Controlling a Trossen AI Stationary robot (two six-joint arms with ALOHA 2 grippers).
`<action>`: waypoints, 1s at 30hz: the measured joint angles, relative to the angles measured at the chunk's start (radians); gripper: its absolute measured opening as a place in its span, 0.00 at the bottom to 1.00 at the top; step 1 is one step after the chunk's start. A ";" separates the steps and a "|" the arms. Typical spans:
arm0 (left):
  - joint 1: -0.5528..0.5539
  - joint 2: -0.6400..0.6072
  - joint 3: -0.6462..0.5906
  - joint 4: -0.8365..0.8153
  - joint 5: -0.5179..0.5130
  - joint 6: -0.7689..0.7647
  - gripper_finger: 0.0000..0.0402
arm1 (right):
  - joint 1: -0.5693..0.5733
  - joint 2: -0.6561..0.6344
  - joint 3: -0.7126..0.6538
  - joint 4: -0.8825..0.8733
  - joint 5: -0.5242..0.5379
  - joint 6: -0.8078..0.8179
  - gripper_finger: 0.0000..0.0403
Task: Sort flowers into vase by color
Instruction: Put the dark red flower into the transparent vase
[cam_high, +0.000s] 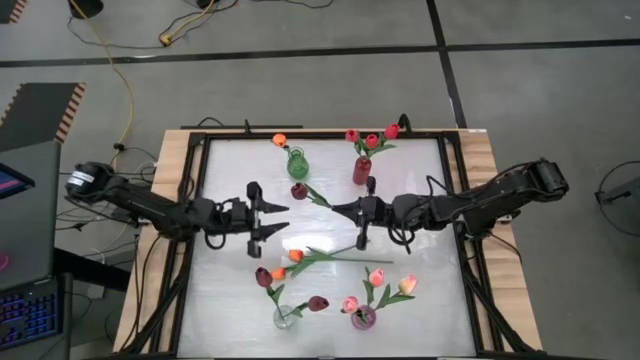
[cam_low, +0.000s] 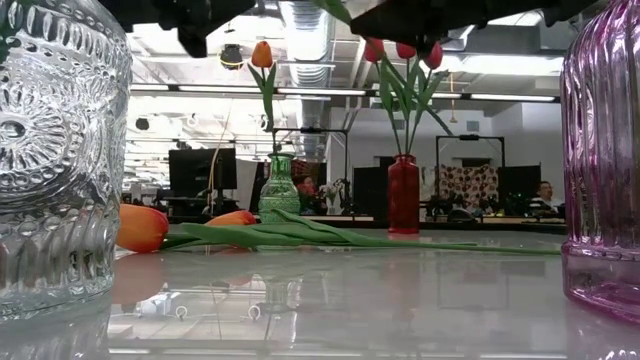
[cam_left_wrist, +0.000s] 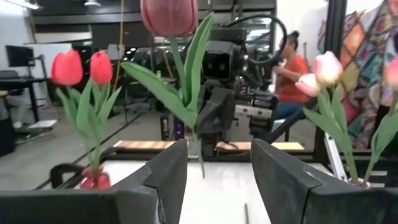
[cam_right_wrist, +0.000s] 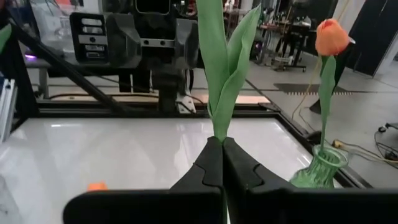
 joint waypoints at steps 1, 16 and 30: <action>0.011 0.011 0.010 0.007 0.020 0.000 0.41 | 0.000 0.000 0.000 0.007 0.000 -0.001 0.05; 0.088 0.262 0.277 0.011 0.154 0.106 0.41 | 0.001 0.006 0.000 0.159 -0.054 -0.108 0.05; 0.096 0.359 0.401 0.001 0.121 0.123 0.41 | 0.001 0.006 0.000 0.207 -0.053 -0.132 0.05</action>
